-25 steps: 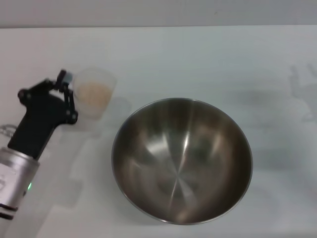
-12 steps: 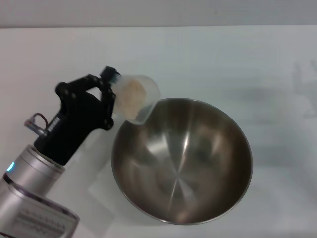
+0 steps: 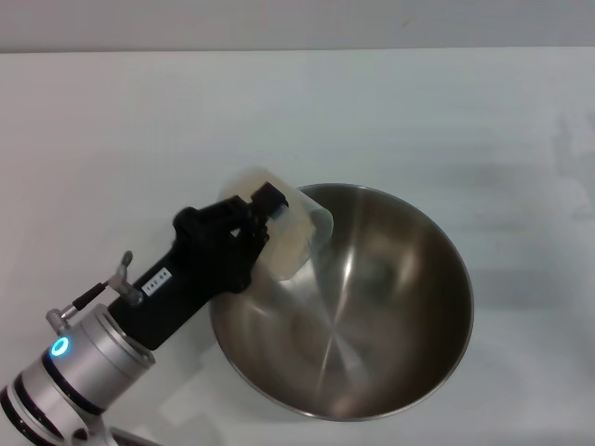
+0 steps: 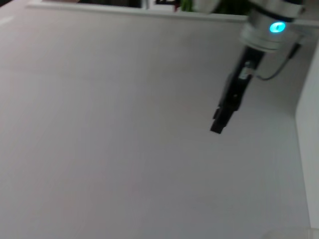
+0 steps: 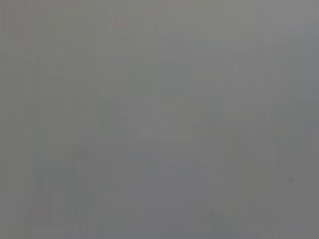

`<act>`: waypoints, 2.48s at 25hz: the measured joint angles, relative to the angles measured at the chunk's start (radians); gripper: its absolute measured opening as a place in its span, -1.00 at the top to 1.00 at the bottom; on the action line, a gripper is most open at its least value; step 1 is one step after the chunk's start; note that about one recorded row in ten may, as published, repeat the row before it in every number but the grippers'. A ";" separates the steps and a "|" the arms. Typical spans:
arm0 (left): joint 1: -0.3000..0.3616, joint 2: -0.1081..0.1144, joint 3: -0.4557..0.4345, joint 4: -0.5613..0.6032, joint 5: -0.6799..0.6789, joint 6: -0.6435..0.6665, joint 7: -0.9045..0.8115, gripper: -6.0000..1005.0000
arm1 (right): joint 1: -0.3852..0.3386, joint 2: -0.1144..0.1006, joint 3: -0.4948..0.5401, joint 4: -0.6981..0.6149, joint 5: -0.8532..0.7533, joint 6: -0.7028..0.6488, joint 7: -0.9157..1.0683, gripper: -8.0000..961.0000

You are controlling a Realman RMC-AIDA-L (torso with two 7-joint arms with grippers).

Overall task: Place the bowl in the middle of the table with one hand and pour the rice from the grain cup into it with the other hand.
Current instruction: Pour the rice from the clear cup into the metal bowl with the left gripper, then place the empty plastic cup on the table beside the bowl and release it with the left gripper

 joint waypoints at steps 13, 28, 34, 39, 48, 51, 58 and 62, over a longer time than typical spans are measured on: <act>0.004 0.000 0.063 -0.024 0.012 0.015 0.285 0.85 | 0.022 -0.008 0.000 0.022 -0.001 0.045 0.000 0.08; 0.001 0.000 0.110 -0.060 0.011 0.023 0.517 0.82 | 0.033 -0.010 0.000 0.044 -0.001 0.052 0.000 0.08; 0.000 0.000 0.111 -0.066 0.011 0.024 0.616 0.80 | 0.033 -0.010 0.000 0.047 -0.001 0.052 0.000 0.08; -0.002 0.000 0.113 -0.077 0.019 0.021 0.722 0.79 | 0.033 -0.010 0.000 0.049 -0.001 0.052 0.000 0.08; -0.003 0.000 0.106 -0.078 0.035 0.015 0.774 0.78 | 0.033 -0.010 0.002 0.049 -0.001 0.052 0.000 0.08; -0.003 0.000 0.104 -0.078 0.034 0.012 0.780 0.77 | 0.033 -0.010 0.003 0.049 -0.001 0.052 0.000 0.08; -0.004 0.000 0.100 -0.082 0.030 0.010 0.777 0.76 | 0.033 -0.010 0.004 0.047 0.000 0.052 0.000 0.08; -0.005 0.000 0.089 -0.086 0.029 0.010 0.768 0.75 | 0.033 -0.010 0.017 0.046 0.000 0.052 0.000 0.08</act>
